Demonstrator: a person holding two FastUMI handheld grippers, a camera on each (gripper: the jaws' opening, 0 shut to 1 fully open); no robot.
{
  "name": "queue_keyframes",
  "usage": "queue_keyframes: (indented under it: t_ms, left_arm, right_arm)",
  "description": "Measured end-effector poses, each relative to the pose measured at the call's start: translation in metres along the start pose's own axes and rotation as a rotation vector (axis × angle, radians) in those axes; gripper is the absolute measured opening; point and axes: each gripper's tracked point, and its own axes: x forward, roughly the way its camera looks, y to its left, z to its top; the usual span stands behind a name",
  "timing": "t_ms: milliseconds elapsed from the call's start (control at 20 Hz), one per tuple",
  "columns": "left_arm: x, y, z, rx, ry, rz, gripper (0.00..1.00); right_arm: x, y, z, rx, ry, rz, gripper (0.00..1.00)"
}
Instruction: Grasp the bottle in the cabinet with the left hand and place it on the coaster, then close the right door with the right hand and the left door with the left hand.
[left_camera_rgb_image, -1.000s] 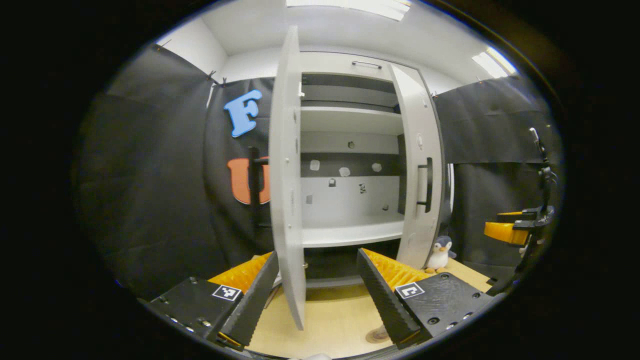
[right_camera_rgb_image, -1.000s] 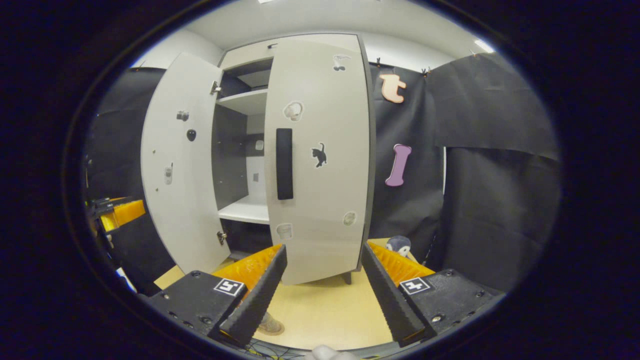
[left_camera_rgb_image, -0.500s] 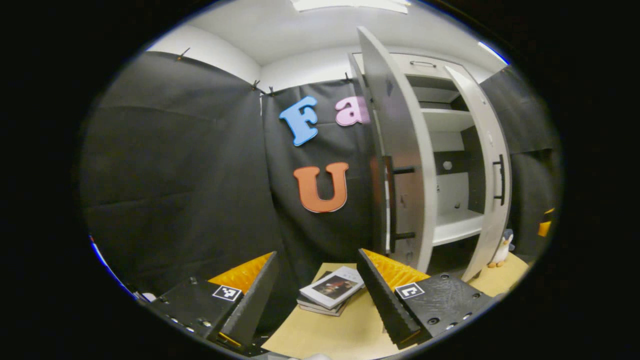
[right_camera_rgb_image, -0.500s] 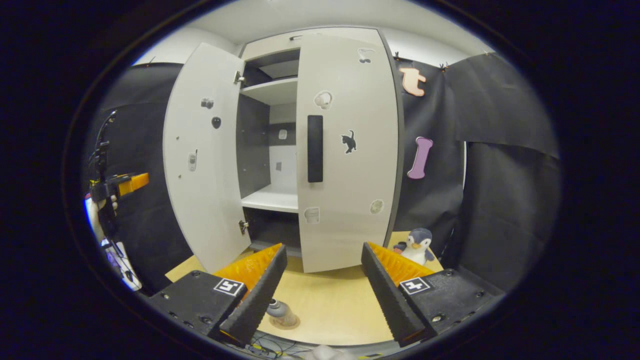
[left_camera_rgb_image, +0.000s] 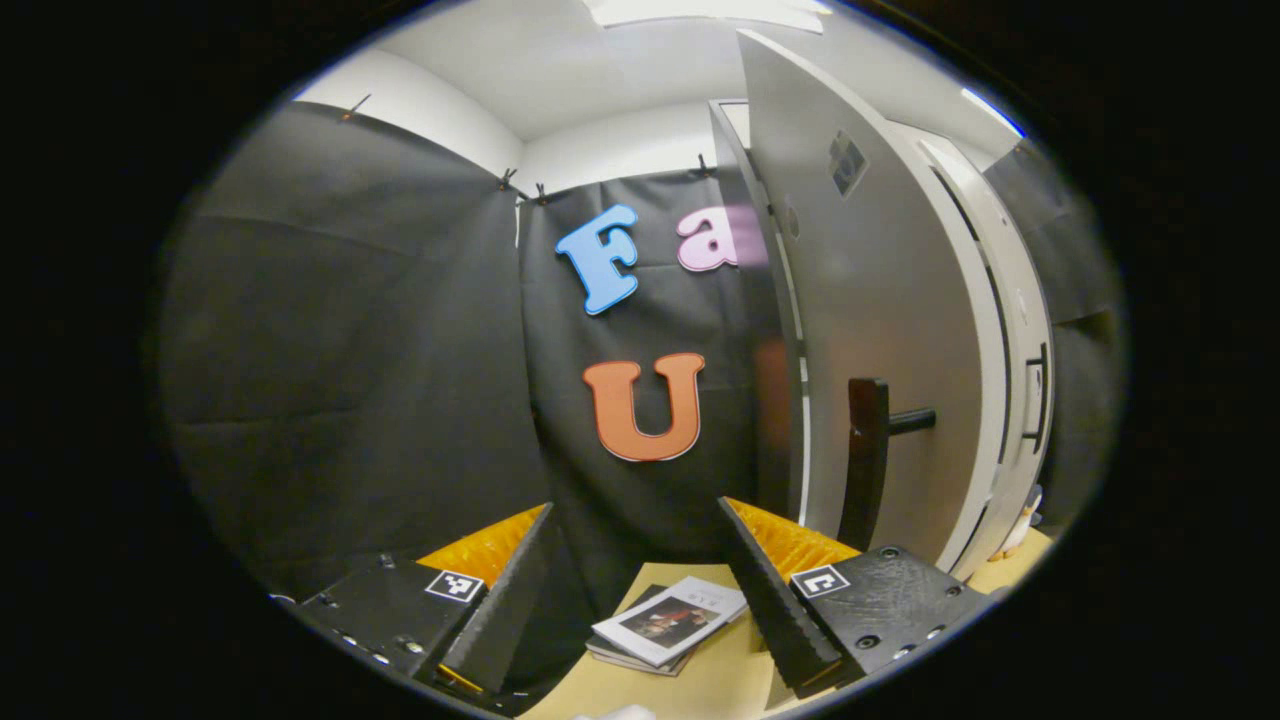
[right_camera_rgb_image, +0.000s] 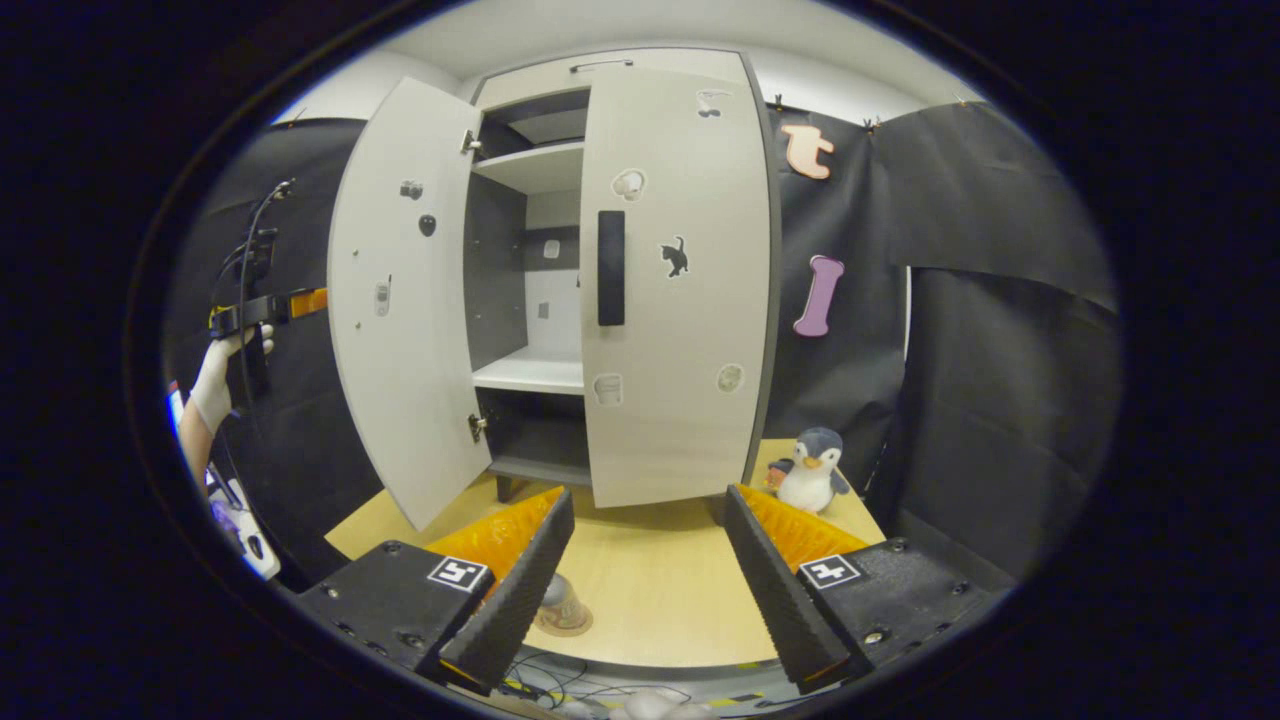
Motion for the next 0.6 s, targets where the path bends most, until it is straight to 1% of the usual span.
queue_keyframes:
  t_ms: [50,100,200,350,400,450,500,600]
  left_arm:
    - [0.002,-0.007,0.001,0.005,-0.003,-0.014,0.99]
    - [0.002,-0.009,0.002,0.019,-0.005,-0.012,0.96]
    - [0.002,-0.007,0.007,0.047,-0.029,0.006,0.9]
    - [0.002,-0.011,0.002,0.017,-0.011,0.0,0.9]
    - [0.001,-0.013,0.003,0.018,-0.01,-0.002,0.9]
    - [0.001,-0.015,0.004,0.027,-0.015,-0.003,0.86]
    - [0.0,-0.015,0.006,0.038,-0.023,0.005,0.88]
    - [-0.001,-0.02,0.007,0.06,-0.027,0.006,0.85]
  right_arm:
    - [-0.001,-0.003,0.0,0.009,0.002,-0.006,0.96]
    - [-0.002,-0.006,-0.001,0.018,0.003,-0.012,0.99]
    - [-0.002,-0.012,-0.002,0.031,0.006,-0.02,0.98]
    - [-0.001,-0.017,0.0,0.036,0.006,-0.024,0.98]
    - [-0.002,-0.018,0.001,0.035,0.004,-0.022,0.96]
    - [-0.002,-0.019,0.002,0.035,0.001,-0.021,0.96]
    - [-0.002,-0.02,0.004,0.035,-0.003,-0.018,0.96]
    - [-0.002,-0.022,0.006,0.037,-0.007,-0.014,0.98]
